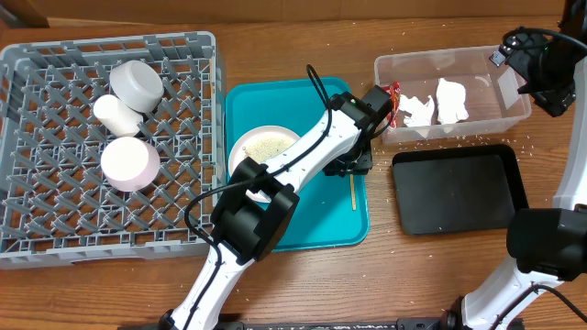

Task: Sort waste into correct bins and load items into the dishwasher
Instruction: 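Return the left gripper to the tray and grasp the second chopstick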

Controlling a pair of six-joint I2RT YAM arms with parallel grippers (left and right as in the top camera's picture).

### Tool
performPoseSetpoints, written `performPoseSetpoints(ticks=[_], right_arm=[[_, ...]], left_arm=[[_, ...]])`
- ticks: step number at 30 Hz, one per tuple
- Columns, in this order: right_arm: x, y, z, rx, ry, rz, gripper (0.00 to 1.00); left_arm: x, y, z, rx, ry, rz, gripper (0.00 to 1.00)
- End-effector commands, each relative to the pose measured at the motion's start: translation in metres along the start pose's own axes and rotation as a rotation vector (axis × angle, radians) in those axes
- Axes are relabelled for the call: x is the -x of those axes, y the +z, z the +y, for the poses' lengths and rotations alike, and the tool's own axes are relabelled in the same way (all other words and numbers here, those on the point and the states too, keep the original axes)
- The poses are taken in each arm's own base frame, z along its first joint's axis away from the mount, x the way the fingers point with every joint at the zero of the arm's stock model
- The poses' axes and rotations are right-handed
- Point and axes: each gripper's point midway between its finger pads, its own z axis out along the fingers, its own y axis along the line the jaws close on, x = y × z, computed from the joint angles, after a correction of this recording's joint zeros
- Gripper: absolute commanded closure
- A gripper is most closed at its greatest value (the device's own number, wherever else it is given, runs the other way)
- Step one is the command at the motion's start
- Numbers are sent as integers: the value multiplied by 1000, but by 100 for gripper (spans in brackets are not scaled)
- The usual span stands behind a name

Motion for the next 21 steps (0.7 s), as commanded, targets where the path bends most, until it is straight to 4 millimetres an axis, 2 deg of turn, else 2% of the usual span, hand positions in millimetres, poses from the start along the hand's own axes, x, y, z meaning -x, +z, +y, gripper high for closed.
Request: performPoseSetpoints(ticks=[1, 10, 13, 16, 18, 21], right_arm=[[3, -4, 1, 3, 3, -17, 0], [3, -4, 1, 3, 3, -17, 0], [3, -4, 1, 3, 3, -17, 0], [3, -4, 1, 3, 3, -17, 0], [3, -4, 1, 3, 3, -16, 0], [3, -4, 1, 3, 3, -16, 0]], left_arm=[[5, -5, 2, 1, -16, -39, 57], [4, 17, 2, -13, -28, -53, 62], [2, 18, 3, -9, -16, -44, 79], [2, 17, 6, -3, -20, -38, 86], [4, 12, 8, 0, -19, -32, 96], [10, -5, 12, -1, -21, -23, 96]])
